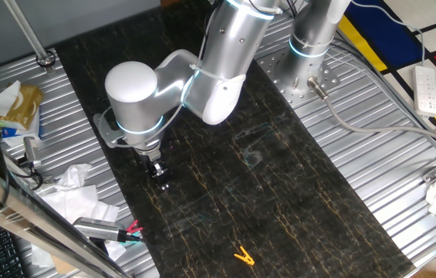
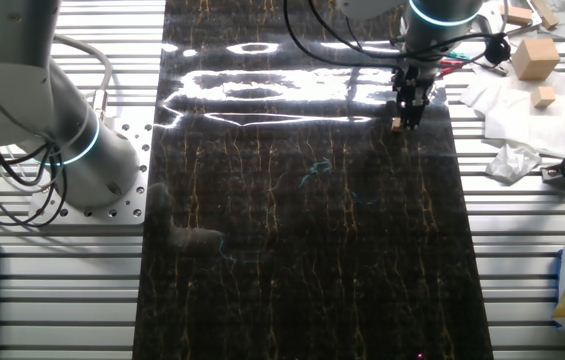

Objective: Use the gripper to push the small block from left to right

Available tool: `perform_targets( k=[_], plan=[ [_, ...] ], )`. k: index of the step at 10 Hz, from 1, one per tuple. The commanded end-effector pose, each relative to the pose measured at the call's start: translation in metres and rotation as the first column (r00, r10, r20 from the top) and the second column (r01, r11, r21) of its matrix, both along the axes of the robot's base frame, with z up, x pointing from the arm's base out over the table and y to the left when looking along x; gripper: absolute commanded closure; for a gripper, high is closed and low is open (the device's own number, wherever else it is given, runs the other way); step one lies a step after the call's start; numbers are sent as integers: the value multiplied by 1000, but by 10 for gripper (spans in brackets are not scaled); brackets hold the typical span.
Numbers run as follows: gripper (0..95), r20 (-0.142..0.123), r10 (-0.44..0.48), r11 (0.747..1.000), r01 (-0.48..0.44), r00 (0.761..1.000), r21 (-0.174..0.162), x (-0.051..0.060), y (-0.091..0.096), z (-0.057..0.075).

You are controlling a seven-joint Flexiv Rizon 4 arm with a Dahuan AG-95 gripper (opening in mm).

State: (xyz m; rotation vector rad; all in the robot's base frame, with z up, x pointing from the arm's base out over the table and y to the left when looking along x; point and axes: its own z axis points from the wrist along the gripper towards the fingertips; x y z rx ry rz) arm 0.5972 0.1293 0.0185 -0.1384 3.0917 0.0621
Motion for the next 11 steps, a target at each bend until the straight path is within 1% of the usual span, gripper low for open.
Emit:
perform_targets(
  k=[1, 6, 8, 11],
  plan=[
    [190, 0, 3, 1000, -3, 1000, 1, -1, 0, 0],
    [190, 3, 11, 1000, -11, 1000, 2, -1, 0, 0],
    [190, 6, 15, 1000, -15, 1000, 1, -1, 0, 3],
    [190, 4, 28, 1000, -27, 1000, -10, -1, 1, 4]
  ],
)
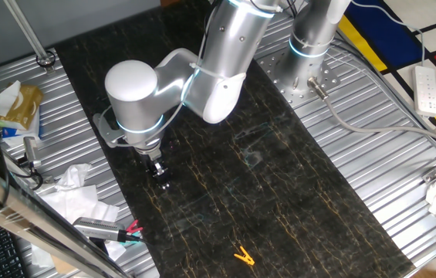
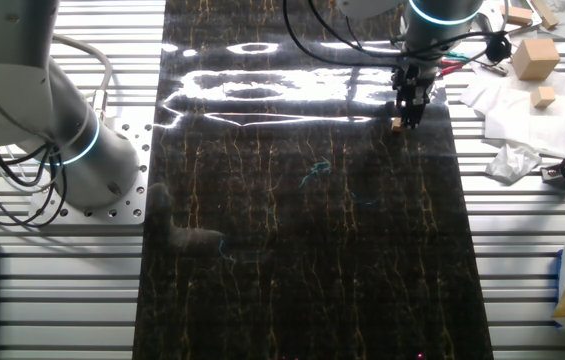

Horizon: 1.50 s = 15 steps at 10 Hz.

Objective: Use the gripper to push the small block from left to right

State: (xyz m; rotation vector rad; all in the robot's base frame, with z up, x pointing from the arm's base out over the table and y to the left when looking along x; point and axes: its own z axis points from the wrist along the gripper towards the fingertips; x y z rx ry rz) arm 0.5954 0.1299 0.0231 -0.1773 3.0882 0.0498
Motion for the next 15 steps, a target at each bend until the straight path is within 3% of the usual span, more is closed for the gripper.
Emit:
perform_targets(
  k=[1, 10, 15],
  plan=[
    [190, 2, 9, 1000, -9, 1000, -5, 1, 0, -1],
    [190, -2, -6, 1000, 6, 1000, 1, -4, -11, 4],
    [190, -1, -1, 1000, 1, 1000, 8, -3, -12, -4]
  ],
)
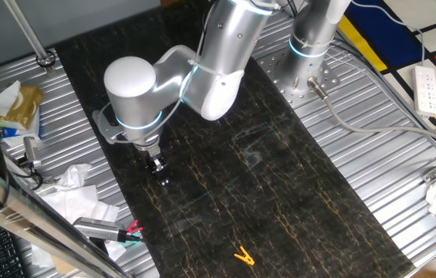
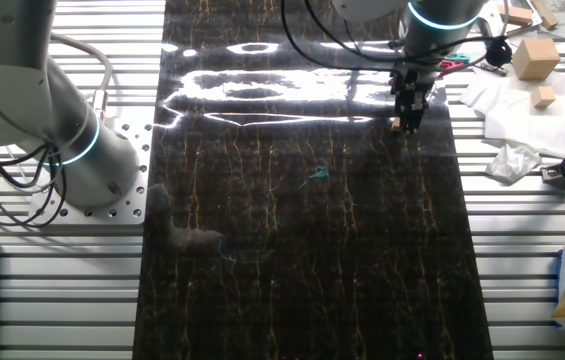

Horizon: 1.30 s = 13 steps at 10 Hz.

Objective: Use the gripper to push the small block from left to right

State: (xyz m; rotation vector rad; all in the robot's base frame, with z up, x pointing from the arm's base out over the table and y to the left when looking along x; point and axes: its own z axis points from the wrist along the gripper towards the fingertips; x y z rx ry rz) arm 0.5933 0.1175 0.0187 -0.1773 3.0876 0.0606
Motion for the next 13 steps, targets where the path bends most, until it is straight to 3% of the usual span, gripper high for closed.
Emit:
perform_targets(
  k=[1, 4, 6, 13],
  plan=[
    [190, -1, -5, 1000, 5, 1000, 9, 0, 0, -1],
    [190, -3, -18, 999, 18, 1000, 34, 0, 1, -2],
    [190, -6, -38, 996, 38, 999, 85, 2, 3, -3],
    [190, -13, -51, 995, 52, 999, 80, 6, 18, 0]
  ],
)
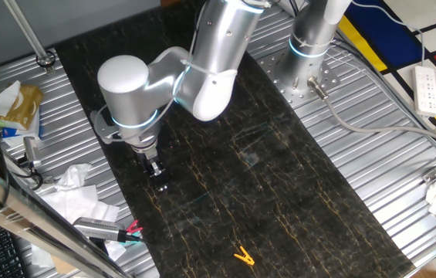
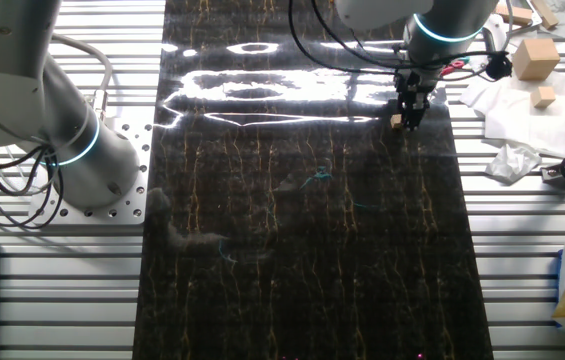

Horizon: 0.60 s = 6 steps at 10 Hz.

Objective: Use the gripper to push the small block from left to right

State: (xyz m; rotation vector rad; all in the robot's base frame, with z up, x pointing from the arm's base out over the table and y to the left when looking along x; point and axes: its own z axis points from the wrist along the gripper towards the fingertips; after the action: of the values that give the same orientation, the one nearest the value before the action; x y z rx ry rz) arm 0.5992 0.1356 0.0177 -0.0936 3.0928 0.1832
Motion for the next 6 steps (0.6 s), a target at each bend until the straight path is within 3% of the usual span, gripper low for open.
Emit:
perform_targets(
  k=[1, 6],
  plan=[
    [190, 1, 0, 1000, 0, 1000, 2, 0, 1, 2],
    [190, -1, -18, 1000, 18, 1000, 8, 2, 8, 2]
  ],
)
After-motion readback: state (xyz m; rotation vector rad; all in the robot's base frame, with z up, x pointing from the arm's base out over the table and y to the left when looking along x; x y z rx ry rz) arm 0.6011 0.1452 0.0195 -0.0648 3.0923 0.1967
